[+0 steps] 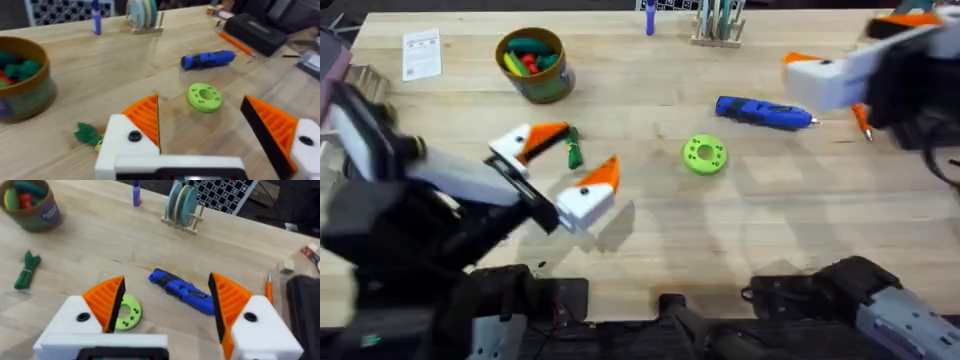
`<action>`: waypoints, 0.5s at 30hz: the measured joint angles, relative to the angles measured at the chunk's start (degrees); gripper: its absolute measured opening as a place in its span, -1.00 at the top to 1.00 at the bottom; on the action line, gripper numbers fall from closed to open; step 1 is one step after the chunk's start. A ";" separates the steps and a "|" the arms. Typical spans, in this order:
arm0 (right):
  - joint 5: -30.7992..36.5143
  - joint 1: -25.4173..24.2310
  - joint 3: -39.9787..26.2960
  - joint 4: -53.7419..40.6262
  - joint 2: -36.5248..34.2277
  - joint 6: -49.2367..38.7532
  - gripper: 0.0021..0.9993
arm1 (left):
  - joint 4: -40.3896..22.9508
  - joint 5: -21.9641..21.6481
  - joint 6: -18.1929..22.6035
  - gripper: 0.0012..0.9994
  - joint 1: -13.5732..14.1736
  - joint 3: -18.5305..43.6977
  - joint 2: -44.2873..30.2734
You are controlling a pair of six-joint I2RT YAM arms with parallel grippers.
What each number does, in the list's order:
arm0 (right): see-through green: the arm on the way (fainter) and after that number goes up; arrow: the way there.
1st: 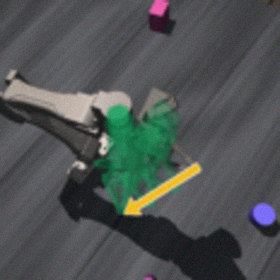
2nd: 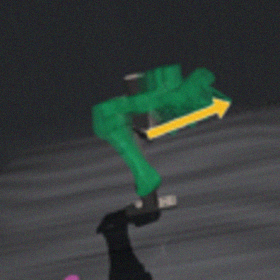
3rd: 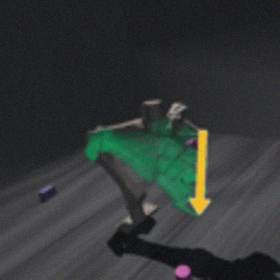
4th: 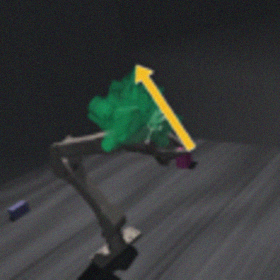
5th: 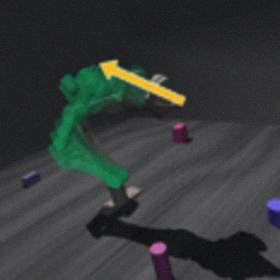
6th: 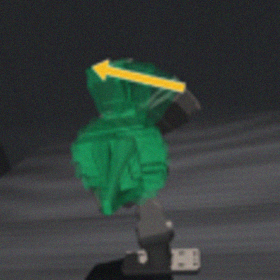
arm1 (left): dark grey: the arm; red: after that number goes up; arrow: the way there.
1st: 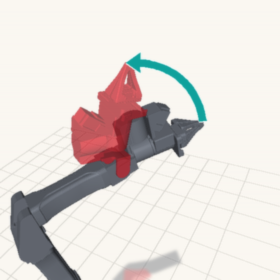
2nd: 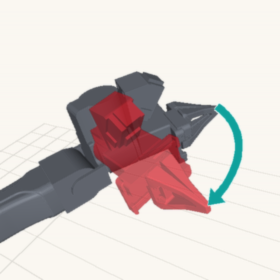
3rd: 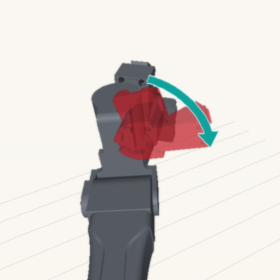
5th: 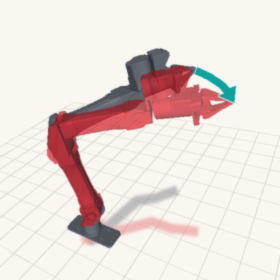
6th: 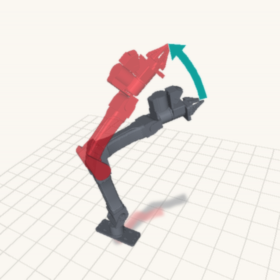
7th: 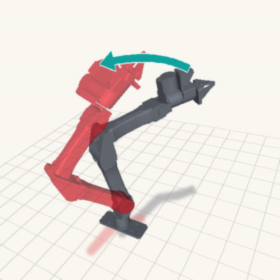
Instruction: Pick up the gripper from the table and insert it into the empty holder that is missing its gripper. Then pick up a screw, insert it into the mounting hole, and use the screwdriver to tighten it. Finally, clean up the table by picking up the vegetable and placing it into the bucket.
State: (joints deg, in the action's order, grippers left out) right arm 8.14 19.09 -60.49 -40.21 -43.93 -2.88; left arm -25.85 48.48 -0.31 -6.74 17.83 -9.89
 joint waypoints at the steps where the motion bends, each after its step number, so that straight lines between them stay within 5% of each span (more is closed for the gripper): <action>1: 0.00 -0.54 0.00 -1.06 1.60 1.27 -0.92 | -2.29 -1.26 1.27 -0.97 -0.21 2.70 -2.05; 10: 0.20 -6.33 1.94 -11.10 10.10 10.13 -0.91 | -16.38 -9.62 8.21 -0.97 -0.33 22.24 -22.35; 15: 0.18 -6.64 4.93 -10.87 12.76 13.66 -0.91 | -17.60 -15.83 9.16 -0.97 -0.33 28.13 -30.51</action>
State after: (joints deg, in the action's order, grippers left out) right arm 8.32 12.45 -55.56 -51.08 -31.17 10.79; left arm -43.45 32.65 8.84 -7.07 45.95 -40.40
